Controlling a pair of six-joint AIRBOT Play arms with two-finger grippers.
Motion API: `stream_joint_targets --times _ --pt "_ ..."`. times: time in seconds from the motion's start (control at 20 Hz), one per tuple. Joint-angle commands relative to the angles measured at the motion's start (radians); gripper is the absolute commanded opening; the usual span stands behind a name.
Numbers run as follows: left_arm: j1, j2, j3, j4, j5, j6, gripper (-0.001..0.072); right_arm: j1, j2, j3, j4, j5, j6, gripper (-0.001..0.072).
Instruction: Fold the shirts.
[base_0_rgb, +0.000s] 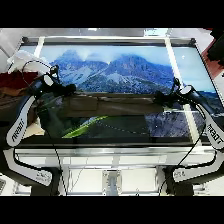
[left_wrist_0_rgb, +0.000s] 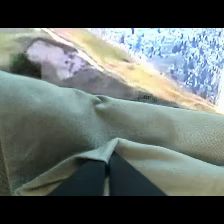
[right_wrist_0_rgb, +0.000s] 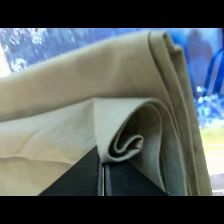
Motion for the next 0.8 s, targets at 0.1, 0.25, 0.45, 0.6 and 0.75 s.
stream_joint_targets --times 0.1,0.25,0.45,0.6,0.75 --pt "0.0 0.006 0.118 0.004 -0.134 -0.002 0.0437 -0.022 -0.011 0.185 0.002 0.245 -0.045 0.0294" --pt "-0.001 0.017 0.213 -0.021 -0.226 -0.002 0.0438 -0.045 -0.011 0.303 -0.012 0.386 -0.046 0.0297" --pt "-0.042 0.026 0.238 -0.239 -0.231 0.231 0.0438 -0.092 -0.011 0.349 -0.181 0.454 -0.051 0.0299" --pt "-0.149 0.015 0.238 -0.138 -0.216 0.253 0.0427 -0.13 -0.014 0.32 -0.256 0.435 -0.026 0.0426" --pt "-0.25 -0.035 0.238 -0.061 -0.217 0.225 0.0421 -0.21 -0.046 0.266 -0.141 0.441 -0.042 0.0453"
